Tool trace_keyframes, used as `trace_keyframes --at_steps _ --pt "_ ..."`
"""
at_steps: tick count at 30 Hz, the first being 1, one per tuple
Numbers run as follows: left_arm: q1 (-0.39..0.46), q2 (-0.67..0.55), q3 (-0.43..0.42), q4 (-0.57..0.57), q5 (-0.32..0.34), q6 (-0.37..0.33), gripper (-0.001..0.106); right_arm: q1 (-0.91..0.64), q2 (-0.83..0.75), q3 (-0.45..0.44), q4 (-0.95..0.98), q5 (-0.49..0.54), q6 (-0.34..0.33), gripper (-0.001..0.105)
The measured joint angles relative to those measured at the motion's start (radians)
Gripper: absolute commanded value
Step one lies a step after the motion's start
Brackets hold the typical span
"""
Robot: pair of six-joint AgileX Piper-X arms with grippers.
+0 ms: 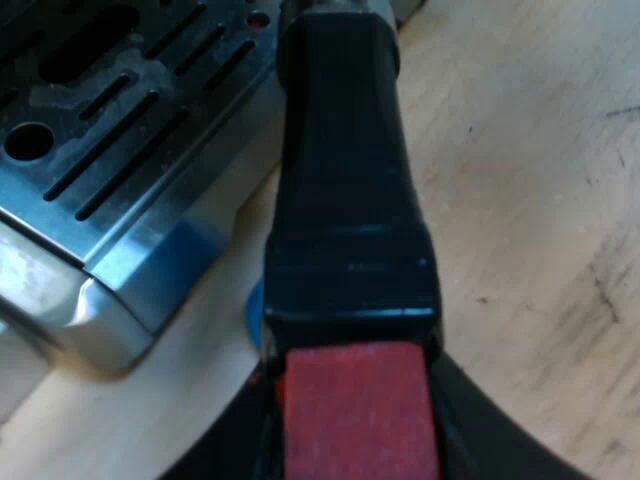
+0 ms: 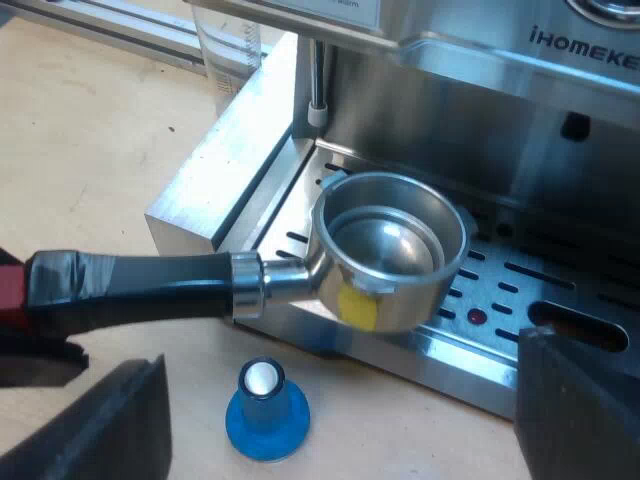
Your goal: Put the handle in the coffee machine
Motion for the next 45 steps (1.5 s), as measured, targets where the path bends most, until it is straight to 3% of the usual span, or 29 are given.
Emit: trace_keyframes --at_steps 5,13,20,27,38,45 --pt "0.001 0.045 -0.011 -0.016 -0.002 0.046 0.000 0.000 -0.002 0.000 0.000 0.000 0.003 0.071" --pt "0.001 0.143 -0.020 -0.055 -0.004 0.059 0.000 0.000 0.002 0.000 -0.022 0.039 0.097 0.071" --pt "0.001 0.201 -0.041 -0.089 -0.004 0.060 0.000 0.000 0.082 0.000 -0.134 0.093 0.103 0.071" --pt "0.001 0.260 -0.041 -0.104 0.009 0.086 0.000 0.000 0.146 0.000 -0.202 0.287 0.103 0.071" --pt "0.010 0.330 -0.043 -0.185 0.041 0.085 0.000 0.000 0.146 0.000 -0.209 0.321 0.103 0.071" --pt "0.096 0.380 -0.091 -0.192 0.094 0.085 0.000 0.000 0.146 0.000 -0.209 0.350 0.103 0.071"
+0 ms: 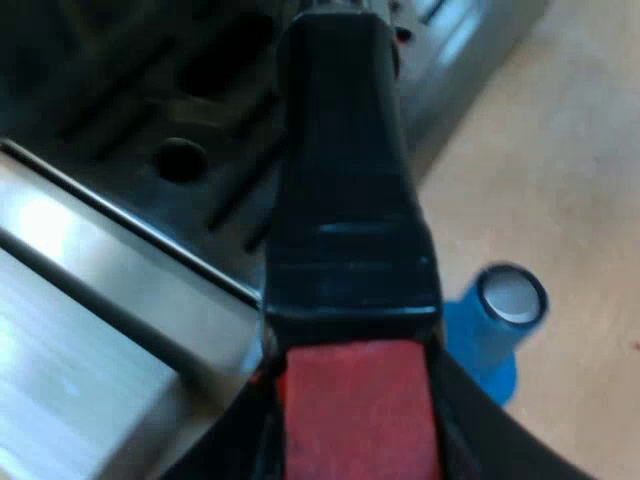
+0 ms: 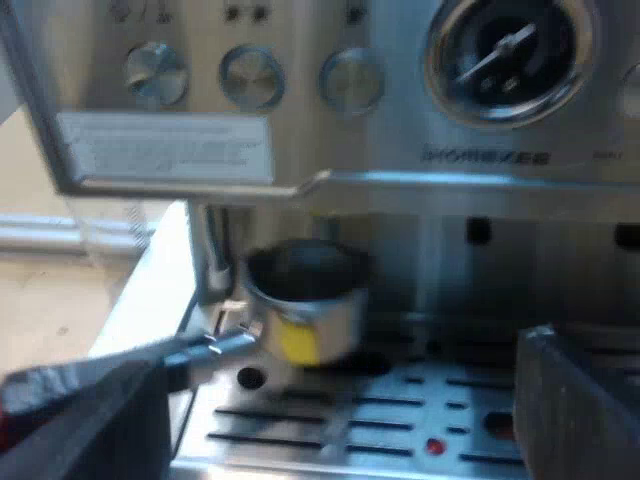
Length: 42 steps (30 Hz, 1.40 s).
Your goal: Put the handle in the coffee machine
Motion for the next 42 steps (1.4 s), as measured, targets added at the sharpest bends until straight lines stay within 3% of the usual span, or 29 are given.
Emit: trace_keyframes --at_steps 4,12,42 --pt "-0.003 0.022 -0.035 -0.004 0.018 0.008 0.000 0.000 0.027 0.000 -0.039 0.062 0.000 0.071" --pt "-0.003 0.083 -0.081 -0.007 0.022 0.012 0.000 0.000 0.053 0.002 -0.077 0.069 0.000 0.071" --pt "-0.003 0.093 -0.083 -0.059 0.029 0.039 0.000 0.000 0.056 0.002 -0.083 0.082 0.000 0.071"
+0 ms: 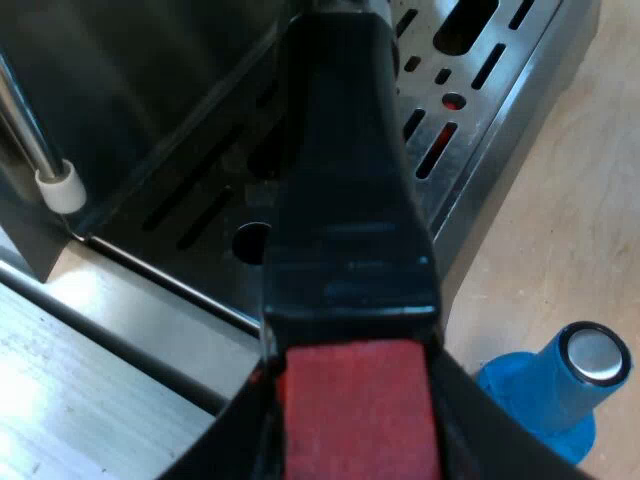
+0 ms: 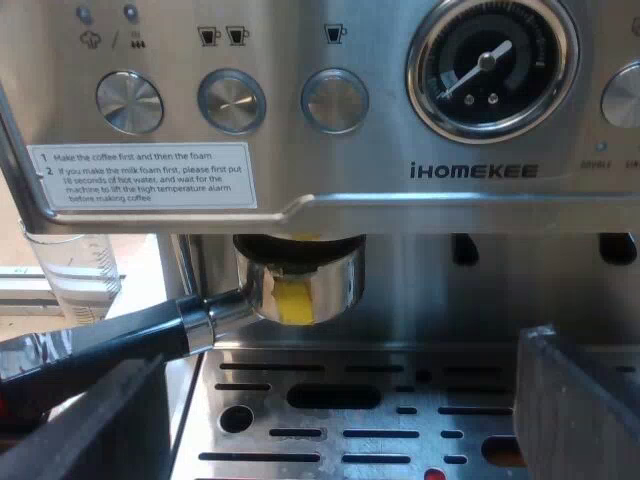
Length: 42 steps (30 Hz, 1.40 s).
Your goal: Put the handle in the coffee machine
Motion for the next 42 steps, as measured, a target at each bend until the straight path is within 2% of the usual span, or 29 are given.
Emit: trace_keyframes --at_steps 18,22,32,42 --pt "-0.018 0.000 0.000 -0.095 0.039 0.000 0.000 0.000 0.000 0.000 0.000 0.000 0.000 0.071" --pt "-0.043 0.000 0.000 -0.098 0.034 -0.003 0.000 0.000 0.000 0.000 0.000 0.000 0.000 0.071" --pt "-0.044 0.004 -0.024 -0.098 0.008 0.007 0.000 0.000 0.000 0.000 0.000 0.000 0.000 0.071" --pt "-0.040 0.004 -0.023 -0.105 -0.007 0.047 0.000 0.000 0.000 0.000 0.000 0.000 0.000 0.071"
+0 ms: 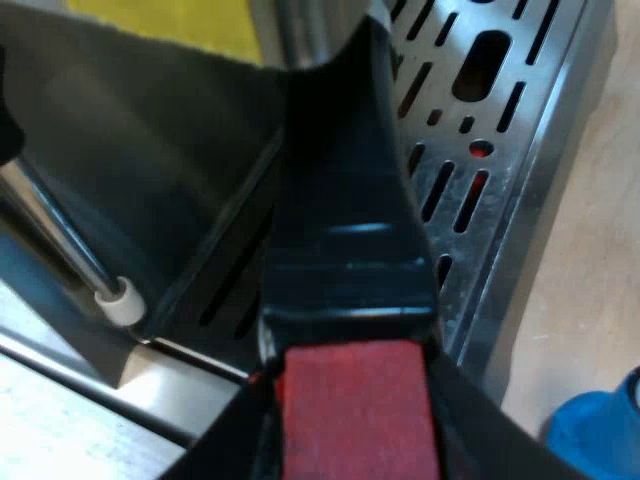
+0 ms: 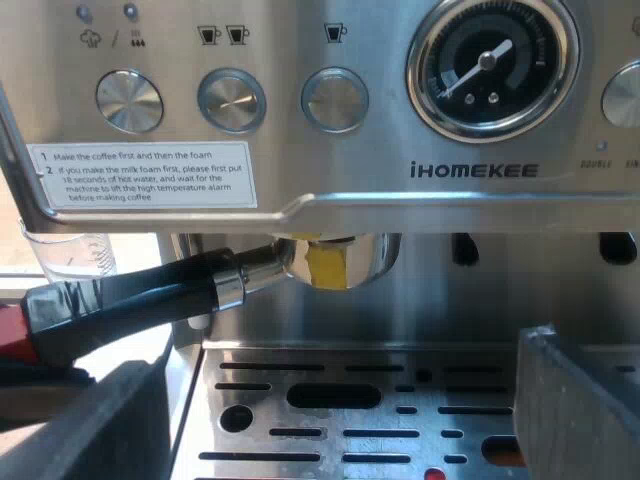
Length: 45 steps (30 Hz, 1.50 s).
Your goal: Put the handle in the coffee machine
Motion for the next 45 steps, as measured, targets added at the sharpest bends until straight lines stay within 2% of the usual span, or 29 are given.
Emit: trace_keyframes --at_steps 6,12,21,26,38,39,45 --pt "0.038 0.000 0.000 0.000 0.008 0.004 0.000 0.000 0.000 0.000 0.000 0.000 0.000 0.071" --pt "0.039 0.007 0.000 0.009 0.050 0.004 0.000 0.000 0.000 0.000 0.000 0.000 0.000 0.071" --pt "0.011 0.008 0.000 -0.003 0.048 0.004 0.000 0.000 0.000 0.000 0.000 0.000 0.000 0.071" --pt "0.008 0.008 0.000 -0.064 0.020 0.004 0.000 0.000 0.000 0.000 0.000 0.000 0.003 0.071" --pt "0.008 0.008 0.000 -0.073 0.022 -0.058 0.000 0.000 0.000 0.000 0.000 0.000 0.003 0.071" --pt "0.017 0.008 0.000 -0.065 0.066 -0.116 0.000 0.000 0.000 0.000 0.000 0.000 0.003 0.071" --pt "0.017 0.010 -0.056 0.044 0.064 -0.128 0.000 0.000 0.000 0.000 0.000 -0.004 0.003 0.071"
